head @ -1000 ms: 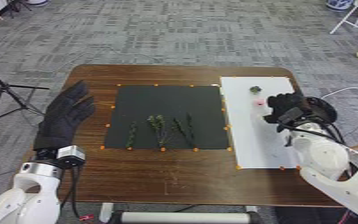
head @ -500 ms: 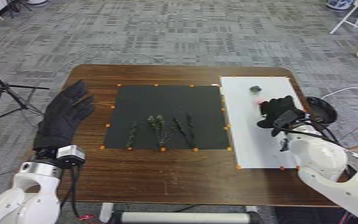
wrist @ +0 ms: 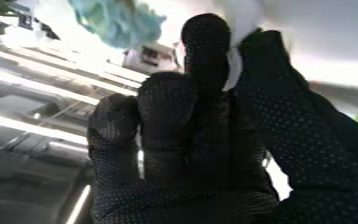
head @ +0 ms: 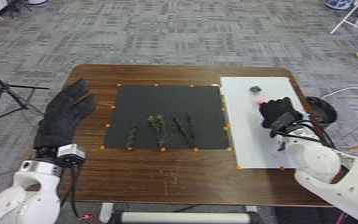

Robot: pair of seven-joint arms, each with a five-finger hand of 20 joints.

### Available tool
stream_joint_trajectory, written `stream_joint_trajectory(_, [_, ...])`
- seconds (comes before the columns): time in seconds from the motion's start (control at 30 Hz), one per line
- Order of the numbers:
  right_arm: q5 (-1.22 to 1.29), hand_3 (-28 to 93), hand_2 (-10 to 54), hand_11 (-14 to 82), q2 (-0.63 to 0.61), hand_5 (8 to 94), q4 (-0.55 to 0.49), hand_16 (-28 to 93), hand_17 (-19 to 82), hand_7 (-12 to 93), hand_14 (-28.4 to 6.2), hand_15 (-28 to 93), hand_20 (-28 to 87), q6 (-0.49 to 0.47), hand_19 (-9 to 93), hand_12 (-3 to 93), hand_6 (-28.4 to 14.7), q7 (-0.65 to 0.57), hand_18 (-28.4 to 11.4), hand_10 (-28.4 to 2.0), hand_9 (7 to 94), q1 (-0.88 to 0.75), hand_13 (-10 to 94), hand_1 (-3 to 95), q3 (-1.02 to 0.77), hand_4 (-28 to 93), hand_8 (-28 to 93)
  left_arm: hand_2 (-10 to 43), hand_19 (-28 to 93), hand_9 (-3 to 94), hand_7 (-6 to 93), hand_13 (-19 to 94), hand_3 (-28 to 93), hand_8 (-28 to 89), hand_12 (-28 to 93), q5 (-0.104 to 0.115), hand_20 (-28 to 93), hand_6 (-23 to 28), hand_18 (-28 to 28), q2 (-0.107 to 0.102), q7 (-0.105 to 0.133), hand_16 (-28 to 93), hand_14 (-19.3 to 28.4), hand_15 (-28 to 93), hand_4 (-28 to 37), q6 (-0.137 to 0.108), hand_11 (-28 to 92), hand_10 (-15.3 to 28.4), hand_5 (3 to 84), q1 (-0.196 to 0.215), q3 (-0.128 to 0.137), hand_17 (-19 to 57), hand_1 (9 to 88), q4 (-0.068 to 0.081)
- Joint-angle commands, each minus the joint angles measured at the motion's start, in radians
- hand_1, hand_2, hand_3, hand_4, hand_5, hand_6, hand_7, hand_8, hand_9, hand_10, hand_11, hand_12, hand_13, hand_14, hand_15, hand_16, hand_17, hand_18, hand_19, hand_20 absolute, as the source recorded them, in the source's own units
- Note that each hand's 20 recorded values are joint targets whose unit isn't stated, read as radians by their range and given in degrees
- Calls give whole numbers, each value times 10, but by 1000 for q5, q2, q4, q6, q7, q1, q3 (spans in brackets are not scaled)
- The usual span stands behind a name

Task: Arrange flowers

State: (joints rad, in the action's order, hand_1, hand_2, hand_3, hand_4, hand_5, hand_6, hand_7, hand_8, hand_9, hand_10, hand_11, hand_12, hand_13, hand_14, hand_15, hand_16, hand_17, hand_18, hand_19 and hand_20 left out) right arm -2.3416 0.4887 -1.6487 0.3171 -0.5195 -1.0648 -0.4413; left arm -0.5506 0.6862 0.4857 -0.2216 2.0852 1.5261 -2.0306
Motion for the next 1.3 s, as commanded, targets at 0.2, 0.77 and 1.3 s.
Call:
stream_joint_trajectory(0.2, [43,836,-95,169,128,717,-81,407,343,442,-63,713,532,94,876,503,15,89,-196,-51,864,220,671,467,99,-212,104,-74,375,178,201,157,667,-95,192,-2,98,26,173,-127,-29,32,144,240,-226,56,212,107,263,-153,-60,-75,291,29])
stream_joint_trajectory(0.77, [95,834,-95,155,561,735,-27,422,333,457,-70,706,538,54,868,501,24,242,-194,-64,876,450,667,461,398,-178,43,-58,349,177,169,177,645,-94,212,-11,111,7,165,-215,-35,78,112,161,-225,148,154,79,237,-711,-465,-58,283,144])
stream_joint_trajectory(1.3, [41,814,-95,126,835,775,170,403,349,443,-47,714,545,101,873,472,39,206,-173,-52,893,447,669,493,490,-282,-61,18,323,173,144,146,451,-45,240,-17,89,42,168,-219,12,67,143,167,-94,163,145,114,259,-972,-675,-79,355,167])
